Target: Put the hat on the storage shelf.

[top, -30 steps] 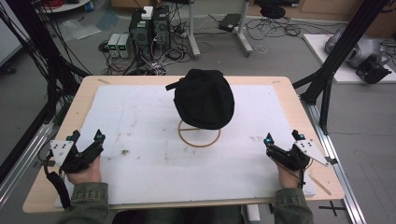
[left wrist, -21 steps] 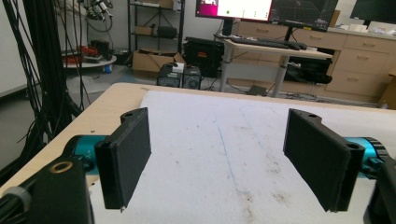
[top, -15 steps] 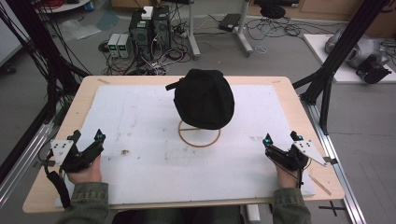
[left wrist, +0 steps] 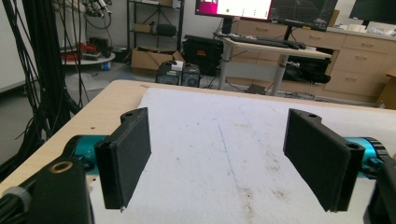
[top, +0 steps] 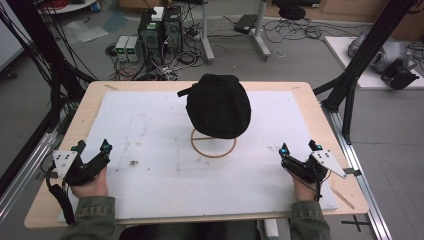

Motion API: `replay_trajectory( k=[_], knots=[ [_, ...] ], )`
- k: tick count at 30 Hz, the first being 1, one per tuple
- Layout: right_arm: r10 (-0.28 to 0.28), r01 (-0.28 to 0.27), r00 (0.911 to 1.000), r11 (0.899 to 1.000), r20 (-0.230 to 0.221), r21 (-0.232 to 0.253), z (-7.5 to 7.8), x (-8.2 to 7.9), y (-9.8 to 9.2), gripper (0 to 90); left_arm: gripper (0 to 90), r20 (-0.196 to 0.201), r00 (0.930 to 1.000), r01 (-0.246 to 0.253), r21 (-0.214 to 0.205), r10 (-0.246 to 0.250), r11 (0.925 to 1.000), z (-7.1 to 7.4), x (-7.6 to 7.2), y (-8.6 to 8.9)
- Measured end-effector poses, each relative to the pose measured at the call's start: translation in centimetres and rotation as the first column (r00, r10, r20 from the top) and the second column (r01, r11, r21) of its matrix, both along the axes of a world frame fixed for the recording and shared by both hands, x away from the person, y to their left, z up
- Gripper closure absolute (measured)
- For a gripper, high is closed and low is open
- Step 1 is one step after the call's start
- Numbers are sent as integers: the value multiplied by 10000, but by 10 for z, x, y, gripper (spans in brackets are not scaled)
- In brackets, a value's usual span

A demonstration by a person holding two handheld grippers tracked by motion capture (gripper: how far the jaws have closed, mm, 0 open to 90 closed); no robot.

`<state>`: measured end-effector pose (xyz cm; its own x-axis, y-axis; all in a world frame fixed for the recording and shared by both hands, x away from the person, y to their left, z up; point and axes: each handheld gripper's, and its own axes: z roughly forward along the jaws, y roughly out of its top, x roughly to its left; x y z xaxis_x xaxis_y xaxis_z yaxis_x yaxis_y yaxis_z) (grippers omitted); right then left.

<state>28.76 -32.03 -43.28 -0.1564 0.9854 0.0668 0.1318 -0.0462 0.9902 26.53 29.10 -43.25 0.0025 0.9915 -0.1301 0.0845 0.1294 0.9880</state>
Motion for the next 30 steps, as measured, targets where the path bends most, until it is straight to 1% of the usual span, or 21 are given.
replay_trajectory(
  k=[5, 7, 17, 22, 27, 30],
  knots=[
    [-48, 48, 10000, 9999, 1, 107, 0, -1, -1, 29, 235, -19, 10000, 10, -40, -10, 10000, 0, 0, 0],
    [64, -63, 10000, 9998, -63, 196, -1, 0, -1, 29, 235, -30, 10000, -9, -41, 9, 10000, 0, 0, 0],
    [154, -153, 9998, 9998, -140, 97, -2, 1, -2, 29, 235, -70, 10000, -1, -95, 0, 10000, 0, 1, 1],
    [209, -207, 9996, 9997, -198, 126, -2, 1, -1, 29, 235, -57, 10000, 30, -92, -31, 10000, 0, 0, 1],
    [379, -384, 9978, 9992, -541, -94, -5, 4, 1, 29, 235, -28, 9999, 99, -63, -99, 9999, -1, 1, -1],
    [467, -476, 9973, 9988, -572, -133, -6, 4, 3, 29, 235, -45, 9999, 116, -68, -116, 9999, -1, 1, -2]
  ],
)
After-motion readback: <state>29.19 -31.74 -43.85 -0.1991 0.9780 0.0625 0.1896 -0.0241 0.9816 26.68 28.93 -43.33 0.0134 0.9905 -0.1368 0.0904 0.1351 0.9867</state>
